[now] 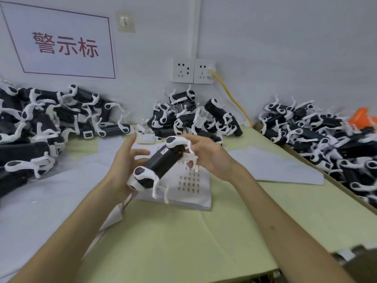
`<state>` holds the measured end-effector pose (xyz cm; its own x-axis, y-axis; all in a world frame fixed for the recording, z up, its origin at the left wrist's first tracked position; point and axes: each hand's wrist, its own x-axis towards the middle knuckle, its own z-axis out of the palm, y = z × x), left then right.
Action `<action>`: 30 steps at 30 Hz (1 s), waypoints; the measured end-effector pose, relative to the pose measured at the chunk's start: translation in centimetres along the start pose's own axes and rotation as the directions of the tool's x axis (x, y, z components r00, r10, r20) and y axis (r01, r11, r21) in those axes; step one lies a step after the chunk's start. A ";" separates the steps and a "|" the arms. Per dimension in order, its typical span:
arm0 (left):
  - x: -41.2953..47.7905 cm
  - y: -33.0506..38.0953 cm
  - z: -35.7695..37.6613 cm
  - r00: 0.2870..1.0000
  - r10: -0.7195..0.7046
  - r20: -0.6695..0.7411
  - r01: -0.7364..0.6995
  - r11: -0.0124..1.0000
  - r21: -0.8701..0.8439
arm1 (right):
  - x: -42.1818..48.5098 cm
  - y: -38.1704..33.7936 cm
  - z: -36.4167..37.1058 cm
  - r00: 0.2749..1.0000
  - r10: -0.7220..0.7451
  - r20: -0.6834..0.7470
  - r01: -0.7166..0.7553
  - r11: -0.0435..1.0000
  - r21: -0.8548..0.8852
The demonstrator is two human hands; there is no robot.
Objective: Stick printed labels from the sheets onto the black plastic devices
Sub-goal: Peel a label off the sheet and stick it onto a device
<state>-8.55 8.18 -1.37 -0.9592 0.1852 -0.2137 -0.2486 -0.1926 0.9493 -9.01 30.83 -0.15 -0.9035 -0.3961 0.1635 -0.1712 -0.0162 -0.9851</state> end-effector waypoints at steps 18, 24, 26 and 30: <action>0.1 -0.9 1.3 0.987 0.100 -0.129 -0.102 0.995 -0.012 | -0.1 -1.1 -5.1 0.850 0.053 -0.523 0.132 0.941 0.310; 0.7 -1.0 1.0 0.971 0.163 -0.177 -0.165 0.986 0.009 | -1.9 -0.3 -9.6 0.677 0.116 -0.726 0.504 0.646 0.573; 0.9 -1.3 1.1 0.965 0.187 -0.185 -0.172 0.980 0.095 | -1.3 0.3 -8.6 0.636 0.209 -0.743 0.386 0.747 0.541; 1.1 -1.5 1.0 0.934 0.287 -0.212 -0.235 0.942 0.240 | 0.3 1.6 -5.0 0.614 0.197 -0.764 0.058 0.954 0.293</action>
<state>-9.05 9.60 -2.82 -0.9960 -0.0865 0.0241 0.0236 0.0067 0.9997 -11.52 35.28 -1.44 -0.8889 0.4550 -0.0530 -0.1011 -0.3076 -0.9461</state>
